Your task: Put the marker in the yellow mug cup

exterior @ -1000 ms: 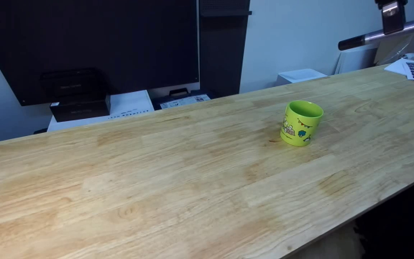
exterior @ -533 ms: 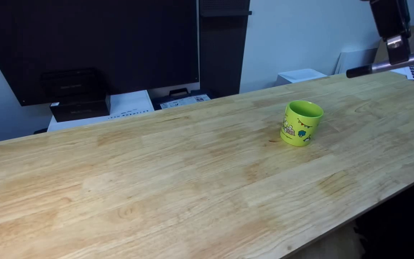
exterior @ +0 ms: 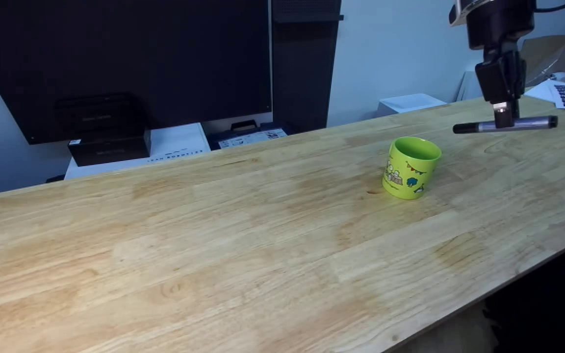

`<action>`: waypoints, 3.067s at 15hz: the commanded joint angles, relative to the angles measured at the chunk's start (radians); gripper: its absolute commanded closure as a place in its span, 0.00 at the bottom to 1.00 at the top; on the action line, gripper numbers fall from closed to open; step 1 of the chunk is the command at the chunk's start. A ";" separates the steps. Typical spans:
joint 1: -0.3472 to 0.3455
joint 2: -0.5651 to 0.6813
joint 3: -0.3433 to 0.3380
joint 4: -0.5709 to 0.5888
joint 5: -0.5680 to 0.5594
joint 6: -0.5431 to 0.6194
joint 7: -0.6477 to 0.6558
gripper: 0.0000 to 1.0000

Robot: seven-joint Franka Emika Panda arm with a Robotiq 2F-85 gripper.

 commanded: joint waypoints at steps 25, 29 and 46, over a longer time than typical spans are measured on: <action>0.012 0.175 0.061 0.143 -0.011 -0.008 -0.015 0.95; 0.014 0.215 0.068 0.194 -0.013 -0.019 -0.018 0.95; 0.023 0.308 0.093 0.400 -0.010 -0.179 -0.022 0.95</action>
